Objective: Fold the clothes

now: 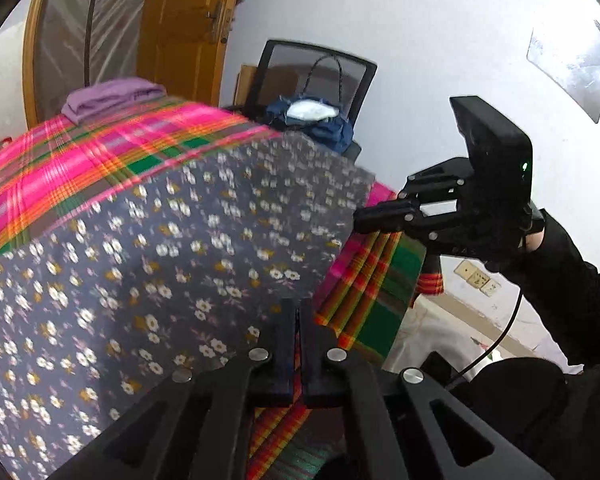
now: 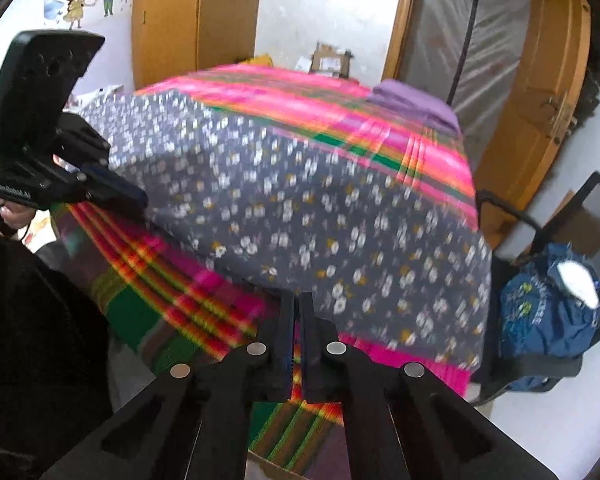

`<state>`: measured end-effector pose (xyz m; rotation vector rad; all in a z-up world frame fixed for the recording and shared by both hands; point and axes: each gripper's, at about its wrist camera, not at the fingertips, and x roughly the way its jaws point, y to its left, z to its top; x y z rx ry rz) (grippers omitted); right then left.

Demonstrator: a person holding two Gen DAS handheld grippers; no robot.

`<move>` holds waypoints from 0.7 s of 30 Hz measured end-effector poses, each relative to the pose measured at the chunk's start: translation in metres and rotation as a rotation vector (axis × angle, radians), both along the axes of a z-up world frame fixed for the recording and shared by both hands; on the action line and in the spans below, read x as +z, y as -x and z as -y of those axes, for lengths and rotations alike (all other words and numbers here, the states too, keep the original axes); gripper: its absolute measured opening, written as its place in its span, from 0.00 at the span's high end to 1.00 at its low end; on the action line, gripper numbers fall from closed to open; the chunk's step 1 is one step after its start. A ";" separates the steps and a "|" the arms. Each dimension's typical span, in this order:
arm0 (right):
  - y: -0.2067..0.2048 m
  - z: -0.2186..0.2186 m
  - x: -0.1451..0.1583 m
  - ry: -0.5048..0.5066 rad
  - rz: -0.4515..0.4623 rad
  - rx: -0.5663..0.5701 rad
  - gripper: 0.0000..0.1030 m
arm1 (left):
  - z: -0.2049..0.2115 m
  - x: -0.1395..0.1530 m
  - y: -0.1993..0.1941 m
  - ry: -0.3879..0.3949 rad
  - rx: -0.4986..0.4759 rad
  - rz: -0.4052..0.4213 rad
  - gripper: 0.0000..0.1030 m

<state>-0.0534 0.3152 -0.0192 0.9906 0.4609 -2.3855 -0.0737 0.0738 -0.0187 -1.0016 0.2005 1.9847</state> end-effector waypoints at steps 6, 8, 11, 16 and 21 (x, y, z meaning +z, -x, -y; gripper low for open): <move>0.006 -0.009 0.026 0.117 -0.045 -0.046 0.82 | 0.012 0.009 0.001 -0.097 -0.016 0.047 0.98; 0.019 -0.011 0.034 0.139 -0.089 -0.124 0.73 | 0.019 0.014 0.001 -0.116 0.008 0.033 0.98; 0.047 -0.004 0.035 0.164 -0.085 -0.220 0.73 | 0.032 0.017 0.008 -0.120 0.082 0.027 0.98; 0.080 0.026 0.031 0.212 -0.033 -0.206 0.73 | 0.066 0.011 0.021 -0.110 0.228 0.043 0.98; 0.118 0.049 0.006 0.131 0.089 -0.223 0.78 | 0.088 -0.002 0.024 -0.101 0.304 0.085 0.98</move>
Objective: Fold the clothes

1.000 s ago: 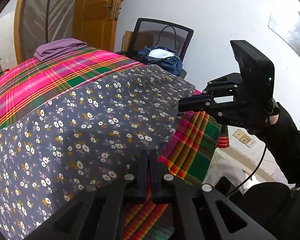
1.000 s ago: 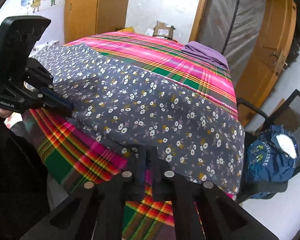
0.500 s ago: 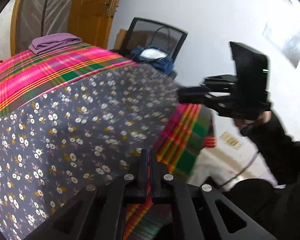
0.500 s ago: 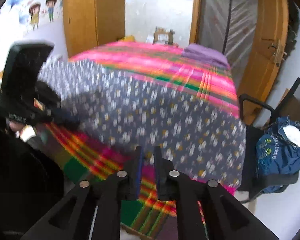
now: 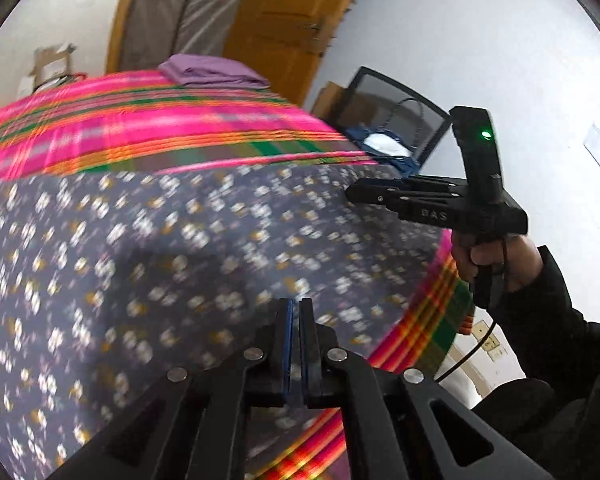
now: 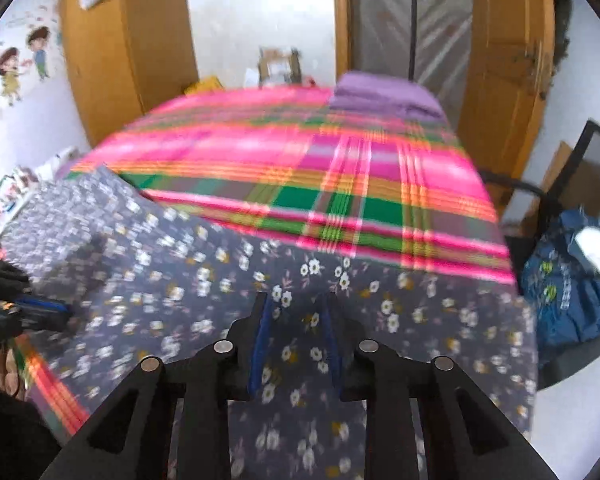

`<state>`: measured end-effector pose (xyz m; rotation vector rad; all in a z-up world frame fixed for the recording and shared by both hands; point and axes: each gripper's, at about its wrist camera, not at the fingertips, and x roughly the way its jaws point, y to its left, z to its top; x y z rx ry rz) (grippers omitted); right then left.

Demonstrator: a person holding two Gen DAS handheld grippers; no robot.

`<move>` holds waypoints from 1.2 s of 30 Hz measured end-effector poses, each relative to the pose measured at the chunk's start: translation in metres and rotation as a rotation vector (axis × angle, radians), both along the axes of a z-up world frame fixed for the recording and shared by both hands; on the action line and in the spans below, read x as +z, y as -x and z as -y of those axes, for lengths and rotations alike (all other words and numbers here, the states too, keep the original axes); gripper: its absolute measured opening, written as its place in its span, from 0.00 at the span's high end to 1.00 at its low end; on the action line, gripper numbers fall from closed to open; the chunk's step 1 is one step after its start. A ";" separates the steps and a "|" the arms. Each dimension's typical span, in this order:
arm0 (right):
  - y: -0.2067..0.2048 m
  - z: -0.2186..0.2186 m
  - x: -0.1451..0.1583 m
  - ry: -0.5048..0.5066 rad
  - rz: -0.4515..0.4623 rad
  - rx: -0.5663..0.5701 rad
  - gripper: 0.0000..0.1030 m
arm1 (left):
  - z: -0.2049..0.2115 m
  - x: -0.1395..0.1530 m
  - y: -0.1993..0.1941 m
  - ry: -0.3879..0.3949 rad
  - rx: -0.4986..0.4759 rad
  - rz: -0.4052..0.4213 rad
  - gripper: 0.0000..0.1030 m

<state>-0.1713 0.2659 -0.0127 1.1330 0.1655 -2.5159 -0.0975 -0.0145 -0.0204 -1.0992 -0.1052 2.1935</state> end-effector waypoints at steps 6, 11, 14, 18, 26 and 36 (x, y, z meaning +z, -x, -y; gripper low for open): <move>0.009 -0.014 0.013 0.041 -0.001 -0.089 0.81 | 0.006 -0.001 -0.007 -0.003 0.004 -0.010 0.98; 0.003 0.010 0.018 0.021 -0.011 -0.023 0.81 | 0.014 0.004 -0.010 0.017 0.034 -0.035 0.98; 0.002 0.021 0.014 0.014 0.002 -0.009 0.81 | 0.031 0.009 -0.013 0.015 0.087 -0.055 0.98; -0.020 0.027 0.010 0.033 0.004 0.036 0.81 | 0.056 0.010 -0.013 0.009 0.177 -0.047 0.98; -0.080 0.043 -0.004 0.020 -0.044 0.179 0.81 | 0.049 0.004 -0.032 0.024 0.115 -0.030 0.98; -0.103 0.100 -0.001 0.052 -0.088 0.391 0.81 | 0.040 -0.003 -0.055 0.026 0.041 -0.029 0.97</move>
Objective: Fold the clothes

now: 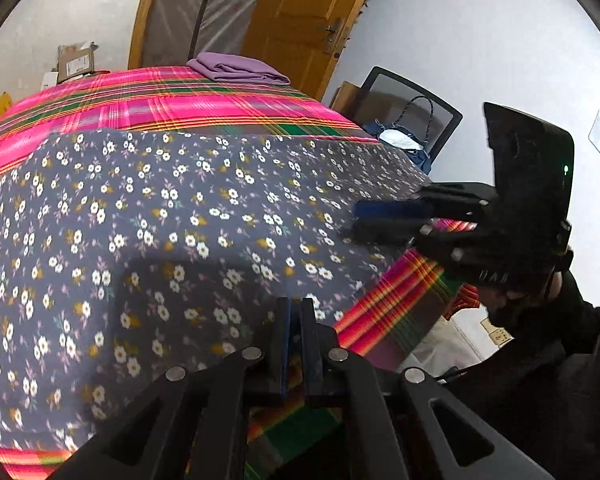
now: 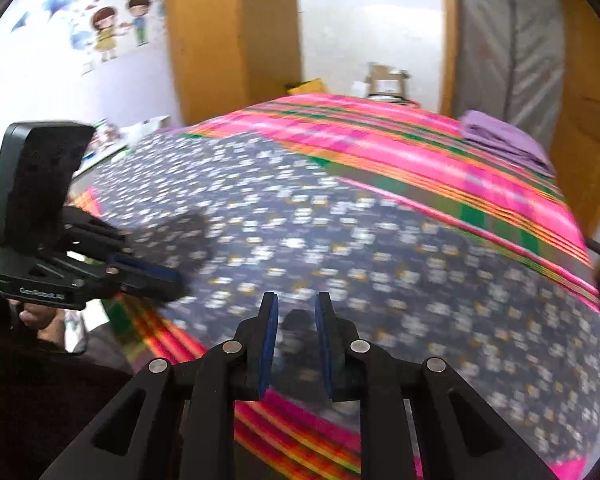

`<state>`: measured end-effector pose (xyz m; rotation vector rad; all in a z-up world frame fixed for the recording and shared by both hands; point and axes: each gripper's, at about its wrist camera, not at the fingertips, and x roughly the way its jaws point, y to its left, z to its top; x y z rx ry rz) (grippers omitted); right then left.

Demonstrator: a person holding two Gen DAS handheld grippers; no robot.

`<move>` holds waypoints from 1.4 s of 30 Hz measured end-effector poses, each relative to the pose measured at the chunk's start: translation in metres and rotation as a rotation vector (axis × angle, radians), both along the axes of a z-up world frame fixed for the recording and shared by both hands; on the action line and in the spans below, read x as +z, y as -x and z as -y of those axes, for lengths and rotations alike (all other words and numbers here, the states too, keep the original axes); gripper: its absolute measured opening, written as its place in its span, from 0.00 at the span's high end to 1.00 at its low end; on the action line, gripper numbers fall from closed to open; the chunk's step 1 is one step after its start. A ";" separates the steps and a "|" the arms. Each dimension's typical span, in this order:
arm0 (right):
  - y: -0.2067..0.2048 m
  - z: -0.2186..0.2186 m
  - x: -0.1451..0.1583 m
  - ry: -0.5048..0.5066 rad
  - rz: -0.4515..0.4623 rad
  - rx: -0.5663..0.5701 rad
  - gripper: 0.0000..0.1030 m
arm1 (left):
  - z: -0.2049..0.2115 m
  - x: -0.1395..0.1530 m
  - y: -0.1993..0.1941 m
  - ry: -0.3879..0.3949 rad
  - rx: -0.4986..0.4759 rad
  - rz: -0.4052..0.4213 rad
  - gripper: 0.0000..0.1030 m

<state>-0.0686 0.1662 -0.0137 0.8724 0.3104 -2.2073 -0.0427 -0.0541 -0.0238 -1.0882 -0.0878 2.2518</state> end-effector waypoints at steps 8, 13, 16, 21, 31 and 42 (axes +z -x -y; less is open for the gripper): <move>-0.009 0.019 -0.013 -0.054 0.022 0.097 0.80 | 0.006 0.006 -0.009 -0.025 -0.001 -0.024 0.97; 0.000 0.026 -0.003 -0.085 0.043 0.124 0.78 | 0.030 0.007 0.006 -0.037 0.118 -0.029 0.97; 0.019 0.026 0.014 -0.027 0.026 0.051 0.78 | 0.047 0.002 0.014 -0.058 0.189 -0.002 0.97; 0.069 0.044 0.026 -0.003 0.021 -0.062 0.73 | 0.063 -0.003 0.014 -0.082 0.233 0.013 0.97; 0.113 0.047 -0.002 -0.042 0.115 -0.203 0.73 | 0.075 0.002 0.002 -0.066 0.239 -0.019 0.96; 0.080 0.047 -0.011 -0.024 0.138 -0.131 0.73 | 0.176 0.003 0.007 -0.031 0.610 -0.029 0.95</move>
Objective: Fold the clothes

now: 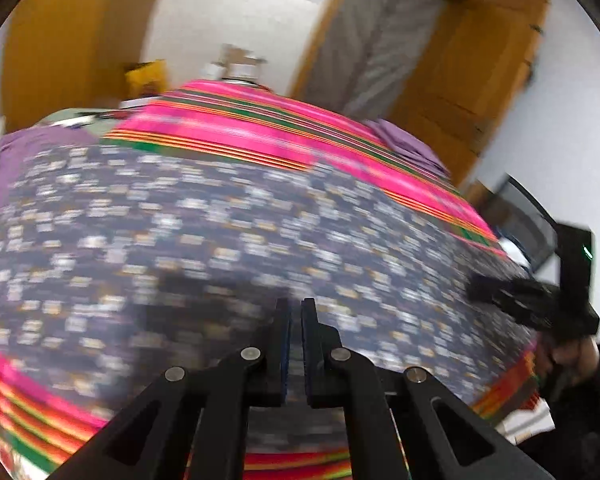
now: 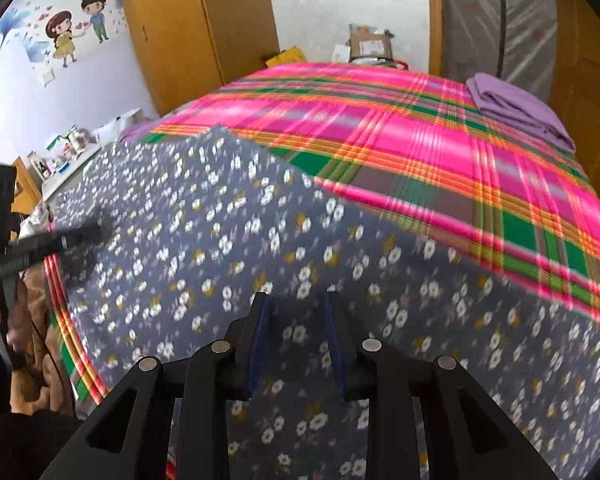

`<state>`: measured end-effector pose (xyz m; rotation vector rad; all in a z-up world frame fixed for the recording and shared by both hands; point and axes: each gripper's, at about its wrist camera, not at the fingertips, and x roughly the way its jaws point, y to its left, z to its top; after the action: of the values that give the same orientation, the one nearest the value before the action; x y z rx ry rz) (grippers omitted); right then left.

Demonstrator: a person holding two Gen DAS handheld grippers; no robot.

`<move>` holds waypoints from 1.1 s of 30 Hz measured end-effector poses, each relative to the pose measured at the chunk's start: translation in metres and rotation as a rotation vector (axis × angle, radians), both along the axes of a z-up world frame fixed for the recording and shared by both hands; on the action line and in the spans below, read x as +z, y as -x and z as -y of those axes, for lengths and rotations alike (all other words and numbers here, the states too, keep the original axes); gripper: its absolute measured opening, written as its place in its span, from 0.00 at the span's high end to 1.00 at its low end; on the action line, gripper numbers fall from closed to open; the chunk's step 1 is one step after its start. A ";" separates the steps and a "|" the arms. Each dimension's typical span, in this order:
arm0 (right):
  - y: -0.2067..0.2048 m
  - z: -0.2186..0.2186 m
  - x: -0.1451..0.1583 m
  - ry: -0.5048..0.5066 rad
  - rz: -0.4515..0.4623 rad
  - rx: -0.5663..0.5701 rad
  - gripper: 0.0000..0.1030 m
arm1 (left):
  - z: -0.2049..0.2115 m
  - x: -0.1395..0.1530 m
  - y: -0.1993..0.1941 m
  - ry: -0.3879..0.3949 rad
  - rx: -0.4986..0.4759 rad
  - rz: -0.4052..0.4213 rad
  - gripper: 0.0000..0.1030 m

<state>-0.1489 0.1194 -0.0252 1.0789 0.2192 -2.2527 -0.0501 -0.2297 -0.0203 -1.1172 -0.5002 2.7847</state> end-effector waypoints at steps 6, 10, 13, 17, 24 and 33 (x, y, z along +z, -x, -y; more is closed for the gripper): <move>0.001 0.002 0.004 0.006 0.012 -0.003 0.72 | 0.055 0.007 0.009 0.055 0.149 0.003 0.93; -0.001 0.007 0.008 0.011 0.000 0.006 0.72 | 0.092 -0.003 0.021 0.032 0.265 0.062 0.95; -0.003 0.010 0.012 0.011 -0.009 0.012 0.72 | 0.104 -0.005 0.022 -0.023 0.272 0.065 0.95; -0.001 0.012 0.014 0.016 -0.009 0.008 0.72 | 0.111 0.004 0.030 0.016 0.277 0.054 0.93; 0.007 0.018 0.009 0.019 0.007 0.006 0.72 | 0.129 0.004 0.059 0.071 0.320 0.112 0.92; 0.014 0.025 0.013 0.061 0.025 0.005 0.72 | 0.135 0.018 0.075 0.062 0.296 0.079 0.92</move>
<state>-0.1631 0.0944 -0.0123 1.0734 0.1417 -2.2255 -0.1251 -0.3644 -0.0025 -1.2642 -0.6402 3.0344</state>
